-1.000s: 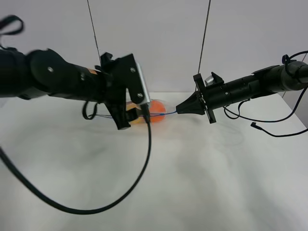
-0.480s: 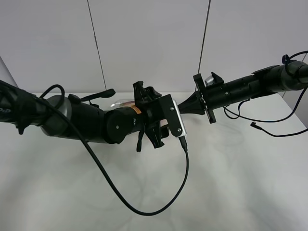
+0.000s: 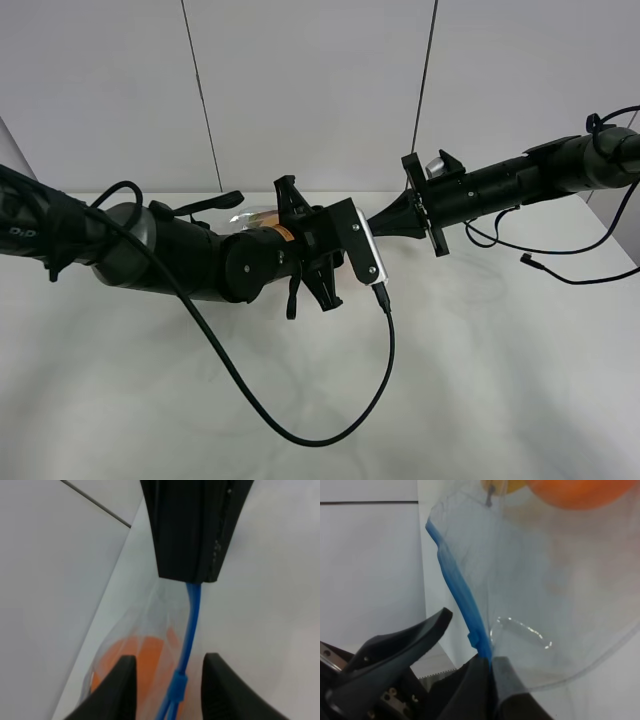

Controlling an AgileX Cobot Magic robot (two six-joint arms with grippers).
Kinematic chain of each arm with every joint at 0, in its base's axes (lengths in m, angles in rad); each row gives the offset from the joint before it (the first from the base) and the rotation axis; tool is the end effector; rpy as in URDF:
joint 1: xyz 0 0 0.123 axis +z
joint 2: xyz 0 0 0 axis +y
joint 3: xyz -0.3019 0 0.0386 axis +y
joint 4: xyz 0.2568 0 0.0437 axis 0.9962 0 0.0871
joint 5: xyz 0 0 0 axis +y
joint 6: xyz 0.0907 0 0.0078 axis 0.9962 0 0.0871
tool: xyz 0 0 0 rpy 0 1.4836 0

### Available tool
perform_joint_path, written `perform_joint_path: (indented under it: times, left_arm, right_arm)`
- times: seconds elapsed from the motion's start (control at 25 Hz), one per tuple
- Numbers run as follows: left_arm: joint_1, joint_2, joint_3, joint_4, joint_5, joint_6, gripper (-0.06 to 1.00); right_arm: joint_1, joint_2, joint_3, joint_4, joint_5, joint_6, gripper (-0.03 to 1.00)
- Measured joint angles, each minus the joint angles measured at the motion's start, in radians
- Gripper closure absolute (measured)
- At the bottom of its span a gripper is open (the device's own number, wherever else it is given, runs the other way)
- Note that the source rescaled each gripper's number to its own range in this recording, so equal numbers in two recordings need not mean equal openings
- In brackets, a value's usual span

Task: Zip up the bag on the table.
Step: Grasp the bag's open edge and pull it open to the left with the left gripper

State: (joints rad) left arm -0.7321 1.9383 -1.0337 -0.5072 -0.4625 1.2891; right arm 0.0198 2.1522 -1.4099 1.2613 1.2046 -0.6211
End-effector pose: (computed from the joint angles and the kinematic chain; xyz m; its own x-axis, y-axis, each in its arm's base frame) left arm 0.3249 -0.2655 0.1807 0.1725 0.8114 -0.5584 0.5578 0.3868 0.7343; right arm 0.4251 0.0894 0.1724 -0.9956 0.0804 -0.0473 -0.0065 0.4461 0.8949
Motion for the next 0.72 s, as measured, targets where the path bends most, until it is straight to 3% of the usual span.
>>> perform_joint_path:
  times: [0.16, 0.4, 0.72]
  left_arm:
    - [0.0, 0.0, 0.0, 0.015, 0.0, -0.016, 0.61]
    - [0.0, 0.001, 0.0, 0.109, -0.001, -0.098, 0.62]
    - [0.011, 0.035, 0.001, 0.119, -0.042, -0.118, 0.62]
  right_arm:
    - [0.0, 0.0, 0.0, 0.0, 0.0, 0.0, 0.97]
    - [0.0, 0.0, 0.0, 0.0, 0.0, 0.0, 0.97]
    - [0.0, 0.0, 0.0, 0.0, 0.0, 0.0, 0.97]
